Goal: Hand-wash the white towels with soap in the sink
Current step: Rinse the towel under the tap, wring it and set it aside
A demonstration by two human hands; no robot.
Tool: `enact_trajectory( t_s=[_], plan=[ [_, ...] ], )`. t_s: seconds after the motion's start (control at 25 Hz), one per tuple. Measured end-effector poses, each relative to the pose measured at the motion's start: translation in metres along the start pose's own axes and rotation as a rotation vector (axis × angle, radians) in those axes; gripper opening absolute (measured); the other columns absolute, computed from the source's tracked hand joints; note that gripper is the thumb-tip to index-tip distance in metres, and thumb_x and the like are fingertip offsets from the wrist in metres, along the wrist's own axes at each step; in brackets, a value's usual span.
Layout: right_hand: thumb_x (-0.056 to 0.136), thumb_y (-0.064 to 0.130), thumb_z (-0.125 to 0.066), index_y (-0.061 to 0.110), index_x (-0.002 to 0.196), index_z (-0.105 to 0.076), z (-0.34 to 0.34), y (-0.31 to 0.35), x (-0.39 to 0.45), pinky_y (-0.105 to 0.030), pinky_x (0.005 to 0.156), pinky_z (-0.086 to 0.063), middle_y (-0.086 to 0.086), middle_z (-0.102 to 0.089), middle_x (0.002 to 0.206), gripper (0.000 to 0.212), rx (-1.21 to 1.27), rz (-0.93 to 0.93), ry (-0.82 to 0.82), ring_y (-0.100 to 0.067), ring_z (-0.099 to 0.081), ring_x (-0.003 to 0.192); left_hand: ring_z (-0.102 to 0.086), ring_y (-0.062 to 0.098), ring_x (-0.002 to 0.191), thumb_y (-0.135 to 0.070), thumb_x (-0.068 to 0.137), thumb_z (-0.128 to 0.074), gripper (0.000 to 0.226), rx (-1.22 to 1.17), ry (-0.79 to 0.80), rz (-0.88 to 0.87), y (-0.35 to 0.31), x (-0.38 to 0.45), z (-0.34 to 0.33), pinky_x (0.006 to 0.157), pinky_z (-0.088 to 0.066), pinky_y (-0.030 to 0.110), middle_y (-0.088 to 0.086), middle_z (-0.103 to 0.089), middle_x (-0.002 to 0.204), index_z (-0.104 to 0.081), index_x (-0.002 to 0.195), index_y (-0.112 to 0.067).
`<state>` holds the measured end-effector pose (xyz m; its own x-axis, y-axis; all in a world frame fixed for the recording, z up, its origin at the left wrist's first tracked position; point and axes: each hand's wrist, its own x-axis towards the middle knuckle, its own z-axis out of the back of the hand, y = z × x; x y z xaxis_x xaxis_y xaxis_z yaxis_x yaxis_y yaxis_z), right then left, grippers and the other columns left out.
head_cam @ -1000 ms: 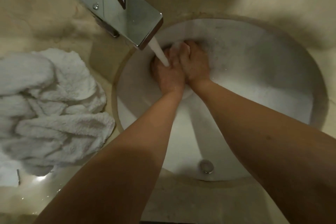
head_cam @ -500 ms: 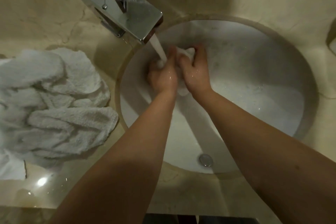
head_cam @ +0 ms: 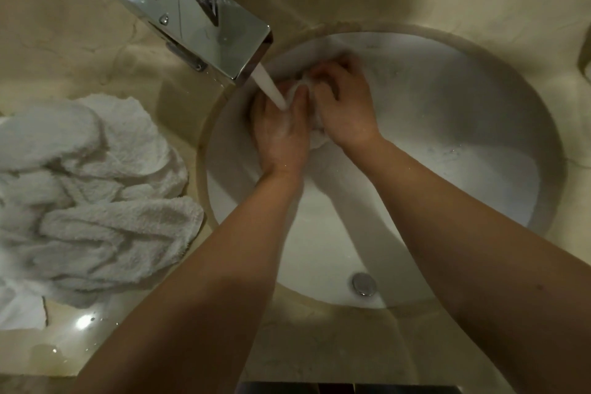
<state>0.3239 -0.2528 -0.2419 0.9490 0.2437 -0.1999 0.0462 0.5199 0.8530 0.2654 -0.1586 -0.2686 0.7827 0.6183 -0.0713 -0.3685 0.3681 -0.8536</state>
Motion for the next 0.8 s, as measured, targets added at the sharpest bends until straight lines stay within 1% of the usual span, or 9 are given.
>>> enact_trajectory(
  t_s=[0.08,0.2,0.32,0.4,0.48,0.56,0.64,0.72,0.8],
  plan=[
    [0.087,0.034,-0.040,0.011,0.115,-0.068,-0.001,-0.003,0.003,-0.011,0.088,-0.041,-0.003,-0.058,0.119,0.045,-0.027,0.090,0.100,-0.008,-0.056,0.101,-0.065,0.007,0.100,-0.056,0.086,-0.047,0.055,-0.225,0.005,0.173,-0.011,-0.001,-0.001,0.088,-0.051,0.023,-0.002,-0.070,0.103,-0.067,0.107,-0.010],
    [0.091,0.045,-0.032,0.013,0.129,-0.060,-0.012,-0.018,-0.005,-0.030,0.096,-0.046,-0.005,-0.060,0.127,0.057,-0.064,0.150,0.118,-0.020,-0.058,0.114,-0.063,-0.006,0.099,-0.048,0.090,-0.042,0.044,-0.388,0.032,0.118,-0.011,-0.009,-0.007,0.090,-0.045,0.016,-0.009,-0.067,0.102,-0.064,0.112,-0.017],
    [0.093,0.056,-0.031,0.011,0.132,-0.055,-0.027,-0.030,-0.014,-0.034,0.091,-0.047,-0.009,-0.062,0.124,0.064,-0.127,0.076,0.046,-0.026,-0.060,0.110,-0.062,-0.004,0.101,-0.048,0.088,-0.041,0.046,-0.472,0.072,0.182,-0.004,-0.010,-0.017,0.094,-0.044,0.016,-0.007,-0.068,0.108,-0.063,0.116,-0.018],
    [0.090,0.060,-0.034,0.009,0.126,-0.057,-0.034,-0.033,-0.015,-0.033,0.083,-0.049,-0.010,-0.066,0.115,0.067,-0.120,0.019,-0.026,-0.026,-0.062,0.100,-0.065,0.001,0.088,-0.047,0.089,-0.045,0.040,-0.480,0.053,0.261,0.005,-0.007,-0.023,0.087,-0.048,0.022,-0.014,-0.070,0.090,-0.067,0.102,-0.017],
    [0.091,0.057,-0.041,0.007,0.121,-0.061,-0.038,-0.037,-0.013,-0.036,0.077,-0.052,-0.011,-0.069,0.104,0.062,-0.129,0.049,-0.116,-0.028,-0.065,0.090,-0.066,0.015,0.081,-0.052,0.086,-0.048,0.041,-0.463,0.018,0.294,0.010,-0.005,-0.027,0.081,-0.052,0.034,-0.006,-0.069,0.078,-0.065,0.088,-0.015],
    [0.092,0.054,-0.040,0.009,0.122,-0.063,-0.037,-0.040,-0.007,-0.034,0.077,-0.053,-0.012,-0.071,0.103,0.059,-0.130,0.091,-0.139,-0.030,-0.067,0.089,-0.065,0.022,0.100,-0.053,0.085,-0.047,0.050,-0.364,0.061,0.201,0.021,-0.007,-0.033,0.094,-0.050,0.035,0.007,-0.070,0.100,-0.067,0.104,-0.010],
    [0.091,0.053,-0.037,0.009,0.122,-0.063,-0.032,-0.043,-0.001,-0.032,0.076,-0.049,-0.013,-0.070,0.104,0.059,-0.127,0.127,-0.119,-0.032,-0.067,0.089,-0.058,0.014,0.113,-0.054,0.093,-0.049,0.051,-0.300,0.036,0.049,0.026,-0.008,-0.035,0.103,-0.043,0.027,0.005,-0.063,0.118,-0.061,0.118,-0.012],
    [0.088,0.054,-0.034,0.007,0.119,-0.064,-0.029,-0.043,0.008,-0.030,0.074,-0.047,-0.015,-0.069,0.105,0.064,-0.148,0.124,-0.082,-0.034,-0.066,0.089,-0.054,0.017,0.117,-0.058,0.099,-0.043,0.059,-0.206,-0.046,-0.117,0.031,-0.007,-0.040,0.107,-0.039,0.029,0.009,-0.060,0.121,-0.060,0.125,-0.007],
    [0.085,0.054,-0.033,0.003,0.110,-0.067,-0.028,-0.046,0.017,-0.025,0.071,-0.039,-0.018,-0.069,0.101,0.066,-0.187,0.147,-0.062,-0.036,-0.065,0.087,-0.056,0.028,0.116,-0.061,0.100,-0.033,0.069,-0.085,-0.043,-0.130,0.032,-0.003,-0.046,0.107,-0.041,0.038,0.021,-0.063,0.121,-0.062,0.120,-0.001]
  ],
)
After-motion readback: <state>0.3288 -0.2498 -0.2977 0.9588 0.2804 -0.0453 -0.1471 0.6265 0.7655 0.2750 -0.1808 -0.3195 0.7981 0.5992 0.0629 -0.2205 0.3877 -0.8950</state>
